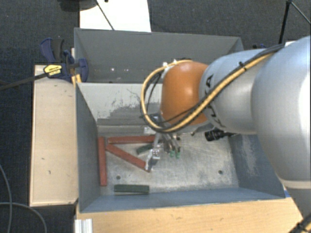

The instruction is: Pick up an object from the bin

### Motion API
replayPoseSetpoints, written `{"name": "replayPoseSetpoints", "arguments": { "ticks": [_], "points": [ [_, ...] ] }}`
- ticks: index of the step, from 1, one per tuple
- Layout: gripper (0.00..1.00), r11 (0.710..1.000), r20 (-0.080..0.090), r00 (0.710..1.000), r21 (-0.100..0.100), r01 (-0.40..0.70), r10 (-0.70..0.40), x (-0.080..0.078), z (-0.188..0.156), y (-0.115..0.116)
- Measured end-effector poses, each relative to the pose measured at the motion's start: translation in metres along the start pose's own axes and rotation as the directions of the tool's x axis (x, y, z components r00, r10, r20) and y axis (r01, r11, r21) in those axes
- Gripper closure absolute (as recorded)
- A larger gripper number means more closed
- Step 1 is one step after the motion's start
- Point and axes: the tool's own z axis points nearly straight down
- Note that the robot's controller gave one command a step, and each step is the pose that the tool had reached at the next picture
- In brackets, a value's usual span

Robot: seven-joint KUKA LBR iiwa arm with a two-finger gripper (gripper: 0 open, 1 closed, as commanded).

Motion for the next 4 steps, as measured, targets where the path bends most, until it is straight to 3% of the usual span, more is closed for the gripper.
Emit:
{"name": "replayPoseSetpoints", "arguments": {
  "ticks": [1, 2, 3, 4],
  "points": [
    [0.0, 1.0, 0.001, 1.0, 0.0, 0.001, -0.001, 0.0, 0.0, 0.0],
    [1.0, 0.998, 0.009, 0.998, -0.004, 0.057, -0.057, -0.005, 0.07, 0.027],
    [1.0, 0.998, 0.009, 0.998, -0.004, 0.059, -0.059, -0.006, 0.07, 0.026],
    [1.0, 0.999, 0.001, 0.999, -0.001, 0.051, -0.051, 0.006, -0.098, 0.044]
  ]
}}
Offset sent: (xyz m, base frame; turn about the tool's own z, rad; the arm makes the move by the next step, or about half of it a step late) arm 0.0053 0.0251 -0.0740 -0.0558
